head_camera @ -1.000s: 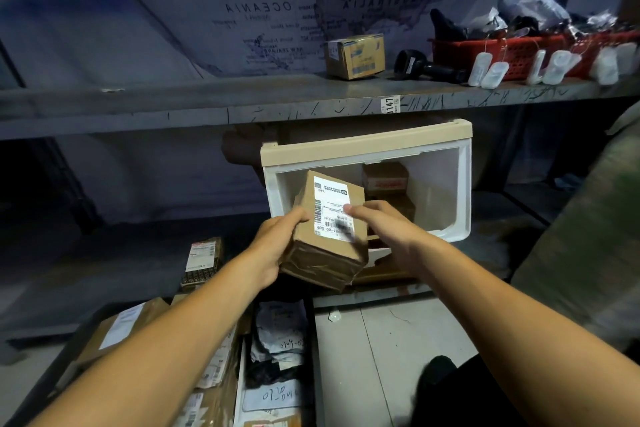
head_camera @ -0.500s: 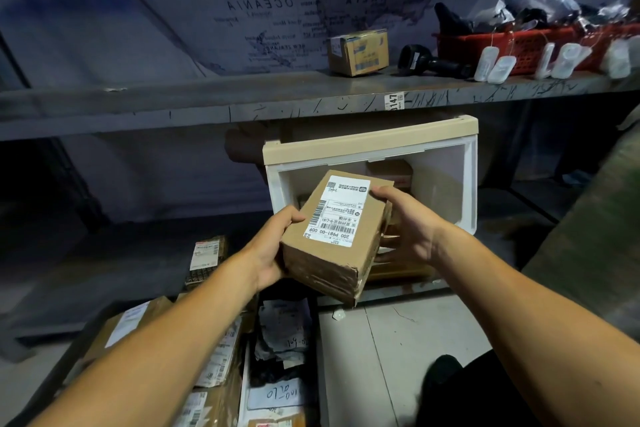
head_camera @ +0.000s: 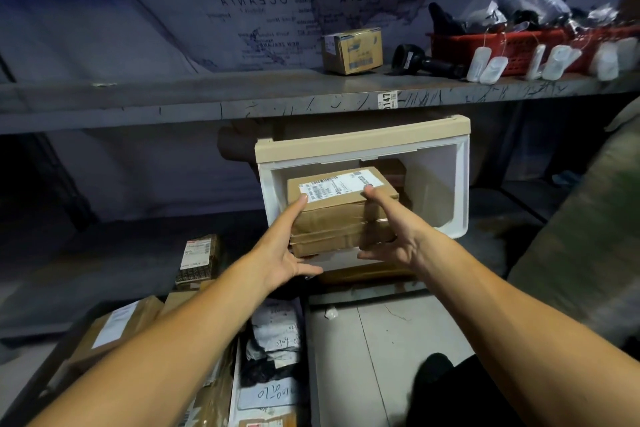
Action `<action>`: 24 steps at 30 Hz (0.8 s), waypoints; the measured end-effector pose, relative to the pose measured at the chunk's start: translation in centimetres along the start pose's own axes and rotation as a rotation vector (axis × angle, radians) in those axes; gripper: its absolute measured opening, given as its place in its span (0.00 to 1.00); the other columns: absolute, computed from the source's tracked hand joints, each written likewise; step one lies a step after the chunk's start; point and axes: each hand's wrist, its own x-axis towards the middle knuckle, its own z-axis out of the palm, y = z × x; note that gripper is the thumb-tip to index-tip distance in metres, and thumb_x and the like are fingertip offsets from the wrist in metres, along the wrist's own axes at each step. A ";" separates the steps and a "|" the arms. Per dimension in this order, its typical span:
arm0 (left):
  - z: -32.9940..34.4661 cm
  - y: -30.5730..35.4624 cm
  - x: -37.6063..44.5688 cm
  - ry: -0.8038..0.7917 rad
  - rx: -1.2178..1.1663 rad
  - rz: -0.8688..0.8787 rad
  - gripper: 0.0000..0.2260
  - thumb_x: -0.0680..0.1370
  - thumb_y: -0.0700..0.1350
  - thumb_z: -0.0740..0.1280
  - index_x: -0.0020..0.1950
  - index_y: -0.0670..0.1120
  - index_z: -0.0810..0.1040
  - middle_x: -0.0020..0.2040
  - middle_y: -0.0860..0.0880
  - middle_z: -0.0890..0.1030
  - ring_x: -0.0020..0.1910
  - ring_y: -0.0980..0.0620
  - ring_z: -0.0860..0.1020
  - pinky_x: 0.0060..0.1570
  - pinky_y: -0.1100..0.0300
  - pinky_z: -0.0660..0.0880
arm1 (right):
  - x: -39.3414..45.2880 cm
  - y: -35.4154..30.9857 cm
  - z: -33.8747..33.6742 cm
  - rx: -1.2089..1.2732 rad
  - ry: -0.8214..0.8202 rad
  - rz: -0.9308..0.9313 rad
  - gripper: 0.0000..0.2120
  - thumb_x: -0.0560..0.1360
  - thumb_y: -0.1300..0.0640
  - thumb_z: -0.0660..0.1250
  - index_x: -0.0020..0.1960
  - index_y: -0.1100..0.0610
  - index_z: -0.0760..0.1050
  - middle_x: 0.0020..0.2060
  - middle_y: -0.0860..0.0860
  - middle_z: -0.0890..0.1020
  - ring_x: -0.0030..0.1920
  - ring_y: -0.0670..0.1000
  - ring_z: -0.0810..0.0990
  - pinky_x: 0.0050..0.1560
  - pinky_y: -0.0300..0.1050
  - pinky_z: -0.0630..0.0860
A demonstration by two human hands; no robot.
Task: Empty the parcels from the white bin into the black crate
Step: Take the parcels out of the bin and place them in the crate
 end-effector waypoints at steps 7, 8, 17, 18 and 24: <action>-1.9 0.8 1.1 0.176 0.023 0.088 0.13 0.75 0.53 0.70 0.56 0.49 0.79 0.56 0.41 0.83 0.57 0.41 0.80 0.59 0.36 0.77 | 0.2 -1.0 -2.3 -0.206 0.014 -0.046 0.37 0.70 0.26 0.66 0.70 0.50 0.73 0.73 0.56 0.71 0.71 0.61 0.71 0.72 0.59 0.68; -2.0 0.8 1.2 0.182 0.037 0.099 0.12 0.75 0.52 0.70 0.55 0.48 0.79 0.55 0.41 0.83 0.56 0.41 0.81 0.59 0.36 0.77 | 0.4 -1.2 -2.6 -0.250 0.031 -0.055 0.42 0.70 0.26 0.66 0.75 0.49 0.68 0.76 0.55 0.69 0.73 0.61 0.68 0.73 0.60 0.65; -1.6 1.4 1.4 0.088 0.220 0.181 0.14 0.64 0.55 0.69 0.44 0.48 0.79 0.45 0.42 0.79 0.44 0.44 0.75 0.43 0.52 0.68 | -0.5 -0.1 -2.3 -0.492 -0.271 0.038 0.23 0.74 0.36 0.70 0.59 0.52 0.81 0.55 0.57 0.86 0.56 0.56 0.84 0.65 0.56 0.77; -1.6 1.4 1.4 0.064 0.231 0.173 0.17 0.61 0.56 0.69 0.45 0.48 0.79 0.46 0.41 0.79 0.45 0.44 0.74 0.43 0.52 0.67 | -0.6 -0.1 -2.0 -0.473 -0.289 0.044 0.21 0.75 0.39 0.70 0.59 0.53 0.81 0.55 0.58 0.86 0.53 0.56 0.85 0.62 0.55 0.78; -1.9 1.4 1.5 0.018 0.250 0.162 0.16 0.62 0.57 0.69 0.44 0.48 0.81 0.48 0.41 0.78 0.47 0.43 0.75 0.43 0.52 0.68 | -0.1 0.3 -1.1 -0.414 -0.294 0.023 0.15 0.71 0.44 0.71 0.50 0.54 0.81 0.45 0.57 0.86 0.47 0.57 0.84 0.62 0.55 0.78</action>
